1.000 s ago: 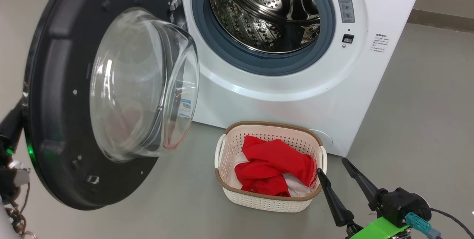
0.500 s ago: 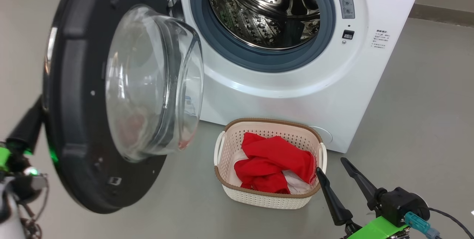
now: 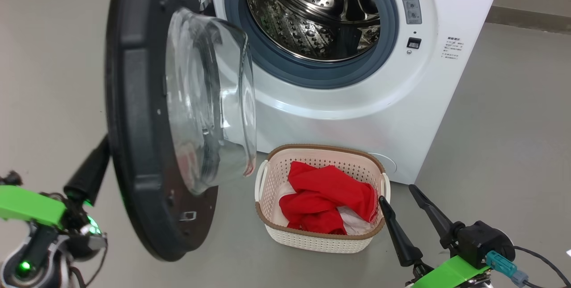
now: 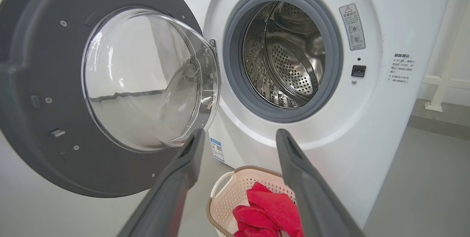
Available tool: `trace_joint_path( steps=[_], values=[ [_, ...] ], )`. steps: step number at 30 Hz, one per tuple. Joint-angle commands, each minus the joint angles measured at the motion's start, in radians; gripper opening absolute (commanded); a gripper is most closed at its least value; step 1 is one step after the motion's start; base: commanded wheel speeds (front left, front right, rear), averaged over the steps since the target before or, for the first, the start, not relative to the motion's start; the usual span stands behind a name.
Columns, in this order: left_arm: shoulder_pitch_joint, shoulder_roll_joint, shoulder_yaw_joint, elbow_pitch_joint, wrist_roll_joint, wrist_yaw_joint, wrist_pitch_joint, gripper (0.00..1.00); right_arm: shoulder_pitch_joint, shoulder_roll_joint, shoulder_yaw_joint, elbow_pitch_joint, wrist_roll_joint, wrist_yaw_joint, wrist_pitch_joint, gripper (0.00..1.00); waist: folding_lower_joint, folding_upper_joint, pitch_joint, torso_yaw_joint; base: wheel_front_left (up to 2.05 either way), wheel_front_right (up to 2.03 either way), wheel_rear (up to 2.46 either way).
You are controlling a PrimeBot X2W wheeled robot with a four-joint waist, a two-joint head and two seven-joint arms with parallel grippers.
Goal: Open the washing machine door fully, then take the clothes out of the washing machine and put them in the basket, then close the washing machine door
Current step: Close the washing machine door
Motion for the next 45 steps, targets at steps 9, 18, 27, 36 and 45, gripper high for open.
trace_joint_path(
  steps=[9, 18, 27, 36, 45],
  values=[
    [0.056, 0.017, -0.094, -0.104, -0.051, 0.029, -0.029, 0.0, -0.04, 0.002, 0.021, -0.019, 0.01, 0.006, -0.006, 1.0, 0.0, -0.0001, 0.001, -0.013, 0.0, 0.0, 0.0],
    [0.074, 0.017, -0.149, -0.124, -0.08, 0.033, -0.046, 0.0, -0.047, 0.001, 0.029, -0.016, 0.013, 0.006, -0.006, 1.0, 0.0, -0.0001, 0.0, -0.042, 0.0, 0.0, 0.0],
    [0.086, 0.017, -0.19, -0.123, -0.109, 0.026, -0.058, 0.0, -0.045, -0.001, 0.035, -0.014, 0.016, 0.006, -0.006, 1.0, 0.0, -0.0001, -0.009, -0.072, 0.0, 0.0, 0.0],
    [0.101, 0.019, -0.207, -0.131, -0.111, 0.016, -0.069, 0.0, -0.039, -0.004, 0.038, -0.013, 0.016, 0.006, -0.006, 1.0, 0.0, -0.0001, -0.019, -0.085, 0.0, 0.0, 0.0],
    [0.139, 0.126, -0.226, -0.134, 0.201, -0.086, -0.271, 1.0, -0.033, -0.001, 0.034, -0.015, 0.017, 0.006, -0.006, 1.0, 0.0, -0.0001, -0.017, -0.079, 0.0, 0.0, 0.0]
  ],
)
